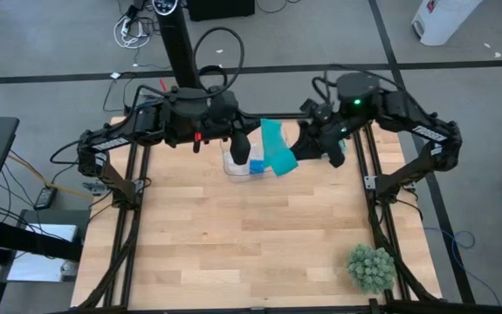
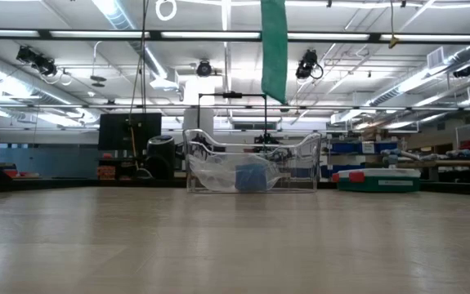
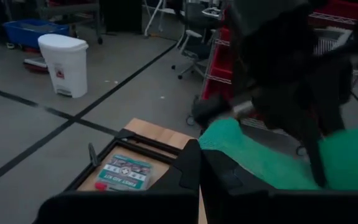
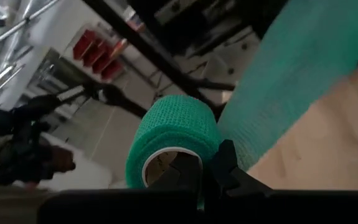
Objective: Roll bandage
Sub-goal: Roll the sky blue bandage
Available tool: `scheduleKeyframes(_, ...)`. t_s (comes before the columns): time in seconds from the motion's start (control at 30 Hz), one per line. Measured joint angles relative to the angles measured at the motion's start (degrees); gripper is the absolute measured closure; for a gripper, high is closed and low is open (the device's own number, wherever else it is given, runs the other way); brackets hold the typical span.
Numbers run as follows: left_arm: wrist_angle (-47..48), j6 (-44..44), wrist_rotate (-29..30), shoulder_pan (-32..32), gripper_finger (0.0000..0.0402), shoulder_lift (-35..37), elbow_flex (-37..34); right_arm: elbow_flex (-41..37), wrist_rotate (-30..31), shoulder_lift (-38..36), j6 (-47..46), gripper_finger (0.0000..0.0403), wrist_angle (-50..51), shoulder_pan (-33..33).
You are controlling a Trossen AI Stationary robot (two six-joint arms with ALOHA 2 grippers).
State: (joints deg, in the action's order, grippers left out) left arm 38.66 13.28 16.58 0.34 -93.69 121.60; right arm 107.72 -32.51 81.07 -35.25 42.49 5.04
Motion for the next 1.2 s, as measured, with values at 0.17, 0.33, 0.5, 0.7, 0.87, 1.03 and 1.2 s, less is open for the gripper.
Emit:
scheduleKeyframes(0.17,0.1,0.2,-0.4,-0.2,0.0395,0.0,0.0,-1.5,-2.2,0.5,-0.6,0.0403,-2.3,-0.2)
scheduleKeyframes(0.33,-0.1,0.3,1.1,-0.2,0.0395,0.0,0.0,-1.8,-2.2,0.4,-0.6,0.0403,-2.1,-0.2)
scheduleKeyframes(0.5,1.1,0.4,1.7,-0.1,0.0395,0.0,0.0,-1.9,-2.2,0.2,-1.1,0.0403,-2.2,-0.1)
scheduleKeyframes(0.7,1.4,0.1,0.2,-0.8,0.0382,0.0,0.0,-1.8,-3.1,0.0,-1.9,0.0403,-3.1,0.0)
scheduleKeyframes(0.87,3.7,-1.0,-1.4,-1.1,0.0326,0.1,0.0,-1.9,-7.3,-0.5,-6.3,0.0403,-6.6,0.0)
scheduleKeyframes(1.03,4.2,-1.1,-2.1,-1.2,0.0266,0.2,0.1,-1.8,-9.6,-1.7,-10.6,0.0403,-9.2,0.4)
scheduleKeyframes(1.2,0.2,-6.6,-6.3,-3.2,0.0249,0.4,2.2,-1.9,-9.7,-1.6,-13.5,0.0403,-8.2,0.4)
